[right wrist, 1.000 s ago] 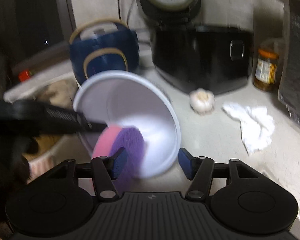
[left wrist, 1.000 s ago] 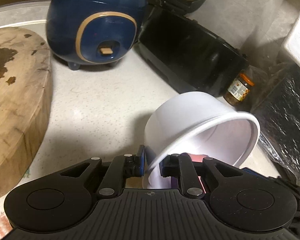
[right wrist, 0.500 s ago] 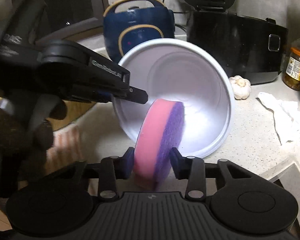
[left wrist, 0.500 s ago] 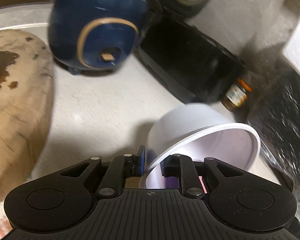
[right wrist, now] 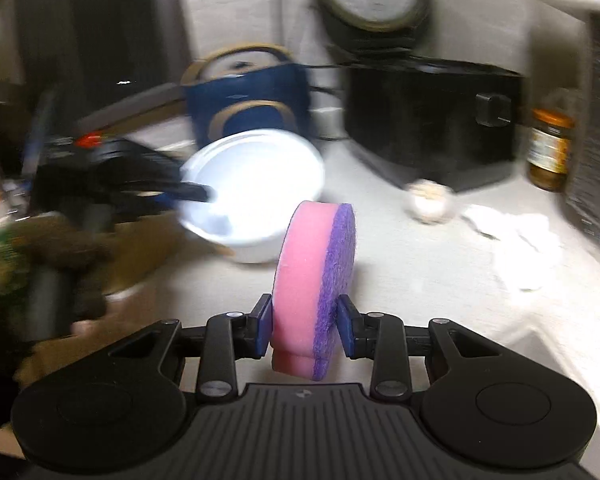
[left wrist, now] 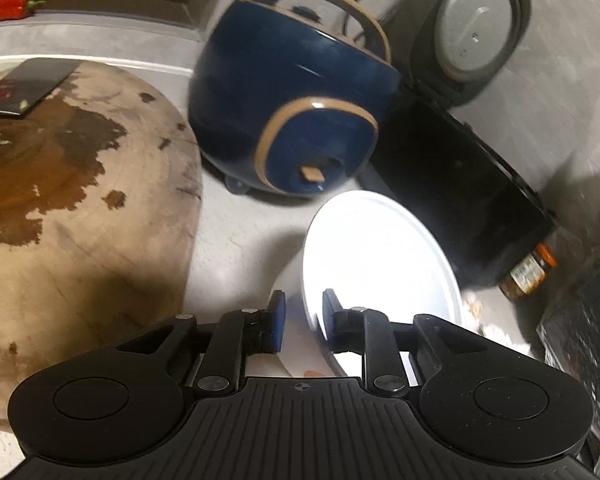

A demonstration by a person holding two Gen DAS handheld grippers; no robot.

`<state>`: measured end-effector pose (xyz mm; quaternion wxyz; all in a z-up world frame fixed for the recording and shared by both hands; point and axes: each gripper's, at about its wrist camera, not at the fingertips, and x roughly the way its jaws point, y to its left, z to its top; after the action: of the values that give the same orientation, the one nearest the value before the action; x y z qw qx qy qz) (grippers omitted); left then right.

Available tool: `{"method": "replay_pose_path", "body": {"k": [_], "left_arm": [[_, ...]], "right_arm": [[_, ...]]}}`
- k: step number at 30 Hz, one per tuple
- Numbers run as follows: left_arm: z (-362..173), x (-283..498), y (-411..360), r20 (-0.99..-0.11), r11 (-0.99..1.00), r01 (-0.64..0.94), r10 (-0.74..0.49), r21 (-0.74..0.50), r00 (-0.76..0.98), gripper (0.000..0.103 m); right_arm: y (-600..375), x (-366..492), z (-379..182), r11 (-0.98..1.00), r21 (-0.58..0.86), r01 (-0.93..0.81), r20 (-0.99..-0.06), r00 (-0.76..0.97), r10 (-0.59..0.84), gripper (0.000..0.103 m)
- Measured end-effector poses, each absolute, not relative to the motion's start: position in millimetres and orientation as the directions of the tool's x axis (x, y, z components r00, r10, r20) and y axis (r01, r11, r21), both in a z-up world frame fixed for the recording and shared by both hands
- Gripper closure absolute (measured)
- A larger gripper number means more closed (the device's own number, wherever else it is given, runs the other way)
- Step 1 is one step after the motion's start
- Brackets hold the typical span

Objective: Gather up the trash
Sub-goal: 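Set the sponge down on the counter and open the right tool, then close the right tool on the crumpled white tissue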

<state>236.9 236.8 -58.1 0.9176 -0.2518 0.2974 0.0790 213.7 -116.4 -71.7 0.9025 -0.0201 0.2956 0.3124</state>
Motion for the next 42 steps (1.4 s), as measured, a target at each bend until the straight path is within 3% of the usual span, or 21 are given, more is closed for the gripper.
{"method": "replay_pose_path", "body": {"k": [9, 13, 16, 22, 26, 31, 32, 34, 37, 42], "left_arm": [[-63.7, 233.3, 212.6, -0.62, 0.89, -0.214, -0.094, -0.403, 0.779, 0.08], [-64.2, 230.5, 207.1, -0.628, 0.893, -0.201, -0.11, -0.402, 0.77, 0.079], [-65.5, 228.0, 206.0, -0.631, 0.888, -0.198, -0.123, -0.414, 0.766, 0.079], [-67.5, 227.0, 203.6, -0.644, 0.891, -0.193, -0.134, -0.411, 0.753, 0.077], [-75.9, 233.1, 203.6, -0.668, 0.888, -0.201, -0.147, -0.414, 0.73, 0.074], [-79.0, 238.6, 201.2, -0.673, 0.889, -0.187, -0.166, -0.419, 0.72, 0.072], [-79.0, 239.5, 201.3, -0.671, 0.887, -0.181, -0.174, -0.425, 0.721, 0.073], [-80.2, 241.0, 201.9, -0.672, 0.886, -0.177, -0.182, -0.43, 0.718, 0.073], [-82.4, 242.2, 203.5, -0.673, 0.881, -0.177, -0.192, -0.439, 0.715, 0.073], [-83.8, 242.7, 202.2, -0.674, 0.882, -0.174, -0.193, -0.437, 0.713, 0.073]], "right_arm": [[-155.3, 282.3, -91.9, 0.934, 0.163, -0.317, -0.601, 0.719, 0.349, 0.067], [-167.0, 295.7, -88.9, 0.953, 0.095, -0.286, -0.578, 0.763, 0.287, 0.053], [-172.2, 308.5, -86.1, 0.96, 0.07, -0.27, -0.559, 0.787, 0.262, 0.052], [-201.6, 352.0, -71.4, 0.948, 0.24, -0.212, -0.543, 0.78, 0.312, 0.049], [-195.0, 411.0, -73.4, 0.976, 0.168, -0.137, -0.691, 0.69, 0.216, 0.049], [-174.0, 454.5, -97.7, 0.984, 0.119, -0.129, -0.786, 0.593, 0.173, 0.049], [-170.1, 455.3, -99.2, 0.987, 0.095, -0.129, -0.781, 0.604, 0.155, 0.052], [-162.6, 454.3, -98.1, 0.984, 0.06, -0.165, -0.78, 0.608, 0.149, 0.092], [-162.8, 444.9, -83.3, 0.973, 0.117, -0.198, -0.746, 0.629, 0.218, 0.095], [-171.4, 401.9, -32.2, 0.949, 0.191, -0.253, -0.605, 0.731, 0.316, 0.095]]}}
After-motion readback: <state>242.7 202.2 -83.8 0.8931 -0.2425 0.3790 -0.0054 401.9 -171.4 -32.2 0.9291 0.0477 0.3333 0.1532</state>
